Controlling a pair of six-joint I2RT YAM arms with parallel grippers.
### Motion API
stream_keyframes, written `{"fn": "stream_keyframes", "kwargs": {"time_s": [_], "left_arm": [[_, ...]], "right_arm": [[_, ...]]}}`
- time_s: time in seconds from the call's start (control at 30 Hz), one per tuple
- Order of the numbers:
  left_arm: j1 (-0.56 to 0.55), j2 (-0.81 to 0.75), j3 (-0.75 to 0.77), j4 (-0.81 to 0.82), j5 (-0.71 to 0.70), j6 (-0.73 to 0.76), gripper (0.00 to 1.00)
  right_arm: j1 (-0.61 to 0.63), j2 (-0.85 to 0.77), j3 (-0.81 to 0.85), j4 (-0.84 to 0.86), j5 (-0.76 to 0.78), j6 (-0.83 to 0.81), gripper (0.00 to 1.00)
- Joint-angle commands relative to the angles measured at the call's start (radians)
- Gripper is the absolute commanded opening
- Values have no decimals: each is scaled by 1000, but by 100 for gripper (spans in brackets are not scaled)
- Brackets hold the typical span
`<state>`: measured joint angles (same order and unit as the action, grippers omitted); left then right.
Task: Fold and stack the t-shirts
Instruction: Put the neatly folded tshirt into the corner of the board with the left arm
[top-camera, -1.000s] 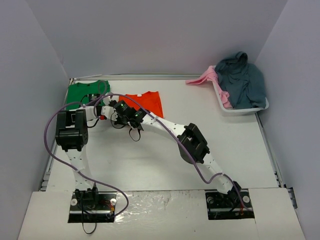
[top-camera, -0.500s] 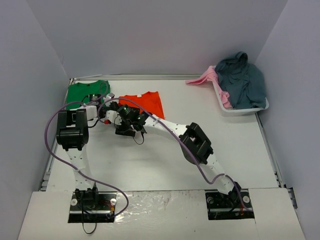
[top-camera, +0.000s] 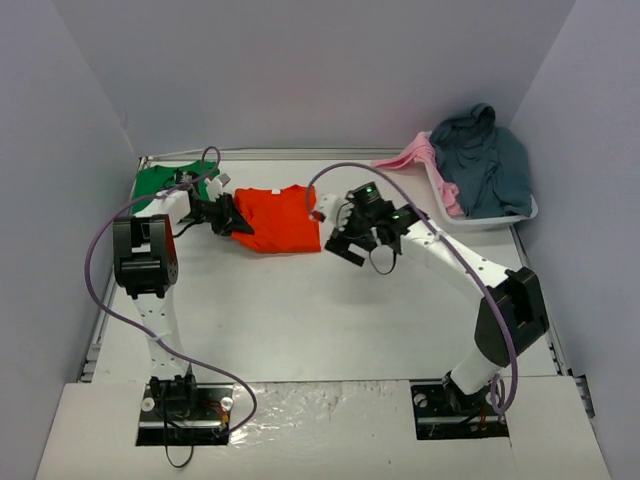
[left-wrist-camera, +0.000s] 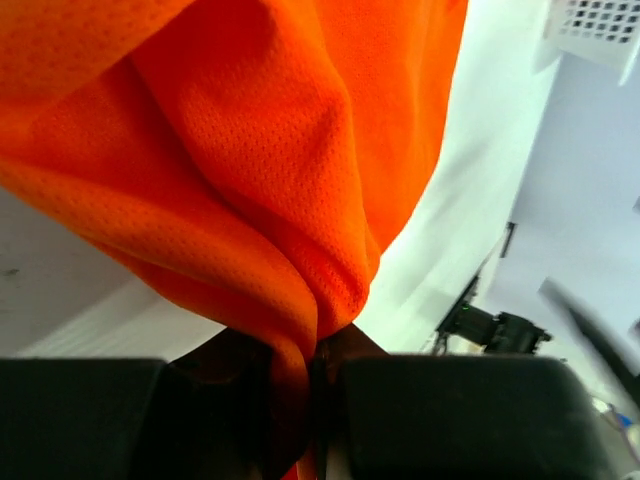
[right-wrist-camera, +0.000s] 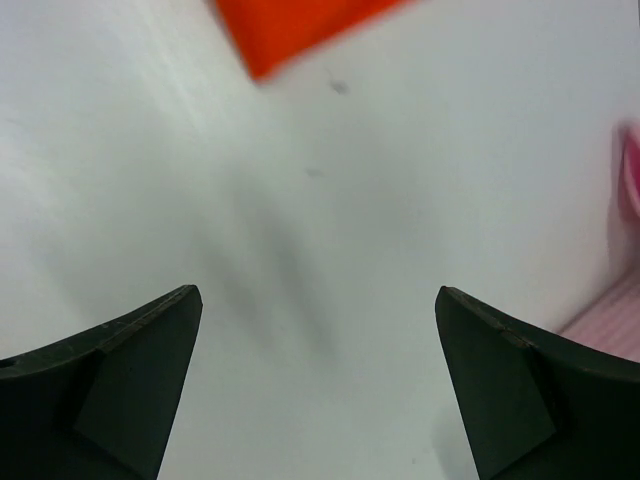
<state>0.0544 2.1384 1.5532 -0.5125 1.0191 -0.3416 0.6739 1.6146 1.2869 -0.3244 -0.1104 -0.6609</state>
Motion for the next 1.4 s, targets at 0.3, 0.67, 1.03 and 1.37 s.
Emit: {"fn": "stream_keyframes", "kwargs": {"time_s": [0.3, 0.67, 1.03, 1.37], "left_arm": [[-44, 124, 410, -310, -238, 254, 2], [-76, 178, 754, -454, -419, 230, 2], [-10, 169, 1002, -734, -695, 424, 2], [44, 187, 1004, -768, -827, 556, 2]], "right_arm": [[-280, 53, -144, -73, -159, 112, 100], [-373, 103, -175, -54, -172, 104, 100], [-401, 90, -192, -51, -175, 98, 100], [-413, 94, -204, -53, -178, 95, 100]]}}
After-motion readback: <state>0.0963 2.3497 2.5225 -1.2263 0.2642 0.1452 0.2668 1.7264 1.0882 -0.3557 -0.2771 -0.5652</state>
